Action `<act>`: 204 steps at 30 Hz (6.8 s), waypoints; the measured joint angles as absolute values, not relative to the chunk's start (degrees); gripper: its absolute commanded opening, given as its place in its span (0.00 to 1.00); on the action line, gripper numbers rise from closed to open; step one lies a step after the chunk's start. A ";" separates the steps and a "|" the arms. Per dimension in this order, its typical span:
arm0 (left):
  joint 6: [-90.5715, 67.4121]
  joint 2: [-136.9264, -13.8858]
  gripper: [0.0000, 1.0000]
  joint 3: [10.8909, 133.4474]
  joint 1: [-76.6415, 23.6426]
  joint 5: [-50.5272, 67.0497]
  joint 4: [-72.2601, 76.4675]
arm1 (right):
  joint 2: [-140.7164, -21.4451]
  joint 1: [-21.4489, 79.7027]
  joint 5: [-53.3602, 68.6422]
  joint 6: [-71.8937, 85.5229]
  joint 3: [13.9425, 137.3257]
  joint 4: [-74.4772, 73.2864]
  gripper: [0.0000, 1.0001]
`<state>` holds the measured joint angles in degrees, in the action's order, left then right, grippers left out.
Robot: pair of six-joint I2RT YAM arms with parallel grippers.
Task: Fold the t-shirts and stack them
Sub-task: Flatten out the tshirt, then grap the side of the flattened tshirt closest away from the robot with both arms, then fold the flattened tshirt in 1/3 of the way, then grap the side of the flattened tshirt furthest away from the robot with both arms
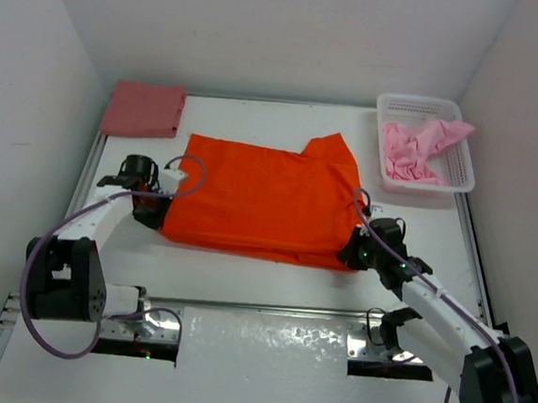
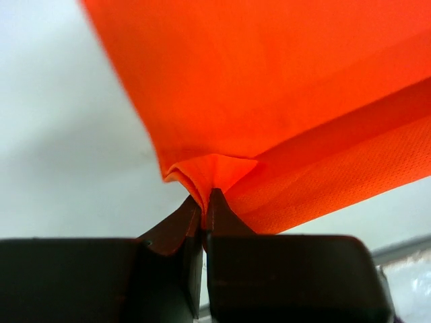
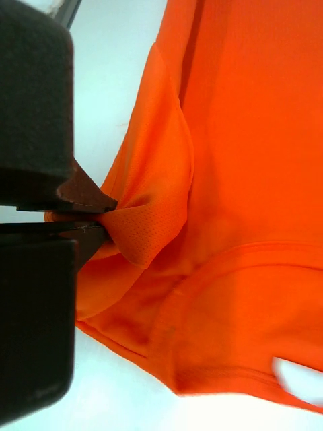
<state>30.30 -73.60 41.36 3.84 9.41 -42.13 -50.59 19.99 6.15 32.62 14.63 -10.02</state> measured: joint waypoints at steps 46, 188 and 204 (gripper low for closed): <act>38.70 -94.15 0.59 65.78 9.19 16.64 -29.63 | -89.30 12.97 4.49 23.94 45.47 -6.57 0.00; 41.71 -91.15 0.00 54.57 9.13 24.51 -34.65 | -80.51 12.78 8.19 23.40 42.04 -16.75 0.00; 49.87 -88.12 0.00 52.93 9.13 22.90 -39.29 | -71.50 12.78 8.71 24.03 36.95 -21.98 0.00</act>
